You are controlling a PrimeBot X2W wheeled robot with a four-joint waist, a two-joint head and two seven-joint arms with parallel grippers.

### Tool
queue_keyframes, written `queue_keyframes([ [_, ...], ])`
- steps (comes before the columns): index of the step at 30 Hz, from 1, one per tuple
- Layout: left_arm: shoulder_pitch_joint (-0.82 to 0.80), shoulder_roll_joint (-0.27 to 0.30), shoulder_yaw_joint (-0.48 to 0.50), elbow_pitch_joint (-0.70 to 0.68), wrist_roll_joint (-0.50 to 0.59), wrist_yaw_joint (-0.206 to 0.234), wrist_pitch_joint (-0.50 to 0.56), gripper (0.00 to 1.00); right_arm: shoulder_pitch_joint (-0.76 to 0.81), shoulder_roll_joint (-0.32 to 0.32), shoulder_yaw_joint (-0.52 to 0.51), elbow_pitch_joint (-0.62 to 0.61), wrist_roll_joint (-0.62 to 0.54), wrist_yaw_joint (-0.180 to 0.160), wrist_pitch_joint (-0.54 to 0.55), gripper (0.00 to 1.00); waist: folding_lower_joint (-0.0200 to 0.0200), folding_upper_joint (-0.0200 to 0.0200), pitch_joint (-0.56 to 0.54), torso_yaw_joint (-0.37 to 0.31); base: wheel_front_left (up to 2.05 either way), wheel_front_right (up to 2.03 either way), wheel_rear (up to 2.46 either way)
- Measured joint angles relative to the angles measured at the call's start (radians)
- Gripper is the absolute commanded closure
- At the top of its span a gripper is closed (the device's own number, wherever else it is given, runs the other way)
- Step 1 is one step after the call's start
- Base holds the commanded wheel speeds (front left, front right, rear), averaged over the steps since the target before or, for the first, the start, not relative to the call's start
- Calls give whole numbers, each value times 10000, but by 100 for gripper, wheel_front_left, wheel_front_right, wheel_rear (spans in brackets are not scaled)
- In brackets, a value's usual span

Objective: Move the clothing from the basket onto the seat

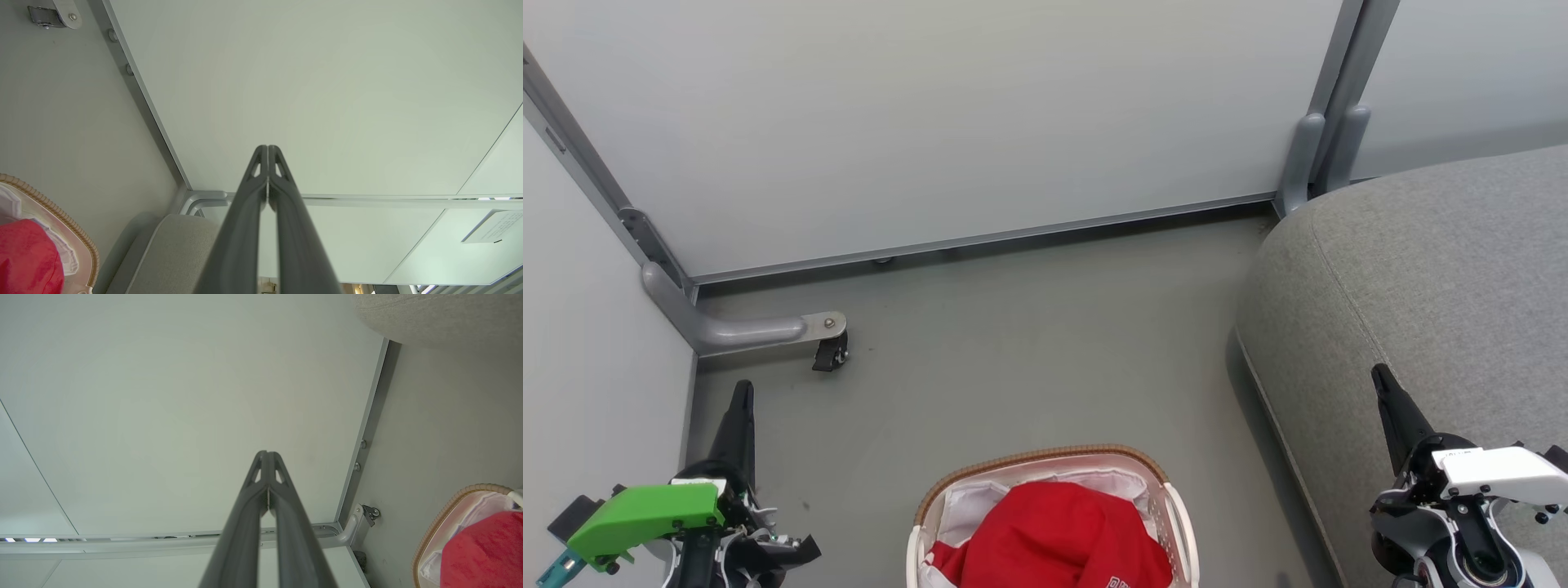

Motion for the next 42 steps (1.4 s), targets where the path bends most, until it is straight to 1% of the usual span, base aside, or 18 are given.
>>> queue_keyframes([
  [38, 0, 0, 0, 0, 0, 0, 0, 100, 0, 0, 0, 0, 0, 0, 0, 100, 0, 0, 0, 0, 0, 0, 0],
  [39, 18, -10, -4, 52, 0, 2, -4, 0, 11, 17, 4, 58, -4, 0, -2, 0, 0, 0, 0, 0, 0, 0, 0],
  [40, 52, -19, -12, 128, 0, 10, -4, 0, 38, 40, 10, 128, -4, -2, -2, 0, 0, 0, 0, 0, 0, 0, 0],
  [41, 129, -38, -23, 230, 0, 15, -4, 100, 105, 75, 19, 217, -4, -2, -2, 100, 0, 0, 0, 0, 0, 0, 0],
  [42, 211, -56, -31, 322, 0, 19, -4, 0, 176, 104, 25, 303, -4, -2, -2, 0, 0, 0, 0, 0, 0, 0, 0],
])
